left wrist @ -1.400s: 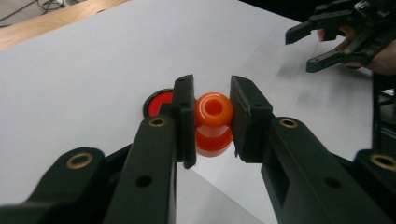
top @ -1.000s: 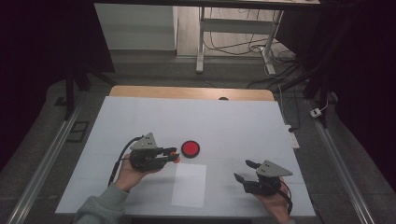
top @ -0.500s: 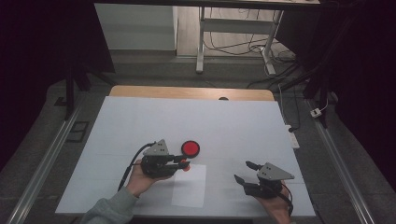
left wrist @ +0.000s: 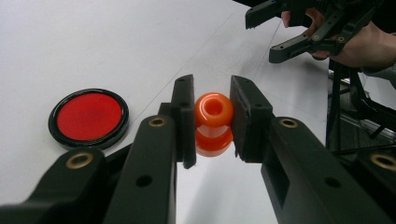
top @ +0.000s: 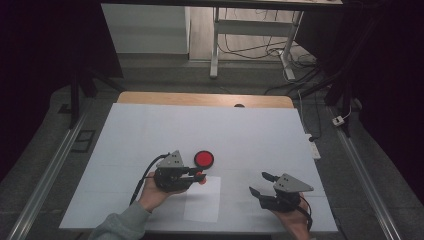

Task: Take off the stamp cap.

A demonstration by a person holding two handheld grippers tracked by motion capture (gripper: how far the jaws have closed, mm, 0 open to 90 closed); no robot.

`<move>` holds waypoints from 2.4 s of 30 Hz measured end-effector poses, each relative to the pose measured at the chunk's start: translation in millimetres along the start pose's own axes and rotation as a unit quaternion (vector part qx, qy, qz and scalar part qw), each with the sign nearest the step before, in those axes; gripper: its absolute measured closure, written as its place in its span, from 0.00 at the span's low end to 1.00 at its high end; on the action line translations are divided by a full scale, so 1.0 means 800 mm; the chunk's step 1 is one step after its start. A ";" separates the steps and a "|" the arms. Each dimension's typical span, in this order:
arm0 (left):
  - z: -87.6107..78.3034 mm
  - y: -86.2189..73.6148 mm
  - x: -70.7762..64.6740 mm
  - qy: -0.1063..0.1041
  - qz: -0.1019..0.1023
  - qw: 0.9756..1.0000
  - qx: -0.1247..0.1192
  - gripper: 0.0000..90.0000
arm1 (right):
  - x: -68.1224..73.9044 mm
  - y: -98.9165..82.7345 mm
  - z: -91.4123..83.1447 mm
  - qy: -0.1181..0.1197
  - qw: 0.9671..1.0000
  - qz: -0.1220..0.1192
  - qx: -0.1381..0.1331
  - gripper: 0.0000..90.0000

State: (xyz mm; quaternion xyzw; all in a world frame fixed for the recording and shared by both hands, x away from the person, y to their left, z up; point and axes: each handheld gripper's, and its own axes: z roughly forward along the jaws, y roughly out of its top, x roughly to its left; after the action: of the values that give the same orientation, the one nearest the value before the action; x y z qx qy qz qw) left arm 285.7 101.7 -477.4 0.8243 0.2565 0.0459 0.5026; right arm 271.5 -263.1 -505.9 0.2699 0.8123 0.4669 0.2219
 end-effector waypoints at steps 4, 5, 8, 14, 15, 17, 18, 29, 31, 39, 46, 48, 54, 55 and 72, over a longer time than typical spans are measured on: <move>0.002 0.000 0.000 0.000 0.002 1.000 0.001 0.80 | 0.003 0.003 0.003 0.007 1.000 0.002 -0.002 0.34; 0.002 0.000 0.000 0.000 0.003 1.000 0.002 0.80 | 0.005 0.007 0.005 0.009 1.000 0.000 -0.002 0.34; 0.002 -0.001 0.001 0.002 0.001 1.000 0.002 0.80 | 0.008 0.010 0.008 0.009 1.000 -0.002 -0.002 0.34; 0.004 -0.001 0.003 0.008 0.000 1.000 0.004 0.80 | 0.015 0.017 0.018 0.032 0.999 -0.001 -0.001 0.35; 0.005 -0.001 0.004 0.008 0.001 1.000 0.004 0.80 | 0.016 0.019 0.018 0.032 0.999 -0.002 0.001 0.35; 0.006 -0.002 0.005 0.008 0.000 1.000 0.005 0.80 | 0.017 0.023 0.020 0.034 0.999 -0.002 -0.002 0.35; 0.007 -0.002 0.005 0.008 0.000 1.000 0.006 0.80 | 0.017 0.023 0.020 0.034 0.999 -0.002 -0.002 0.35; 0.011 -0.003 0.007 0.016 -0.006 1.000 0.005 0.80 | 0.028 0.038 0.037 0.056 0.998 -0.011 0.006 0.36; 0.011 -0.003 0.008 0.016 -0.007 1.000 0.005 0.80 | 0.029 0.038 0.039 0.057 0.998 -0.011 0.007 0.36; 0.014 -0.003 0.007 0.012 -0.008 1.000 0.006 0.80 | 0.035 0.041 0.051 0.069 0.998 -0.011 0.010 0.36; 0.015 -0.003 0.006 0.009 -0.007 1.000 0.008 0.80 | 0.044 0.045 0.060 0.080 0.996 -0.022 0.016 0.36; 0.016 -0.003 0.006 0.008 -0.007 1.000 0.007 0.80 | 0.047 0.047 0.063 0.081 0.996 -0.021 0.017 0.36; 0.018 -0.003 0.006 0.006 -0.005 1.000 0.010 0.80 | 0.051 0.051 0.072 0.086 0.996 -0.022 0.024 0.36; 0.019 -0.003 0.006 0.006 -0.005 1.000 0.011 0.80 | 0.051 0.051 0.073 0.086 0.996 -0.024 0.023 0.36; 0.022 -0.002 0.005 0.001 -0.007 1.000 0.009 0.80 | 0.065 0.059 0.089 0.100 0.994 -0.034 0.023 0.36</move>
State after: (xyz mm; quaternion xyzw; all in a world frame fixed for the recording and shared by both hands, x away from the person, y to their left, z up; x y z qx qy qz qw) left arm 294.2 90.0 -487.9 0.8267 0.2634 0.0404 0.4955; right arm 286.3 -164.4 -503.5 0.1996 0.8497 0.4647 0.1491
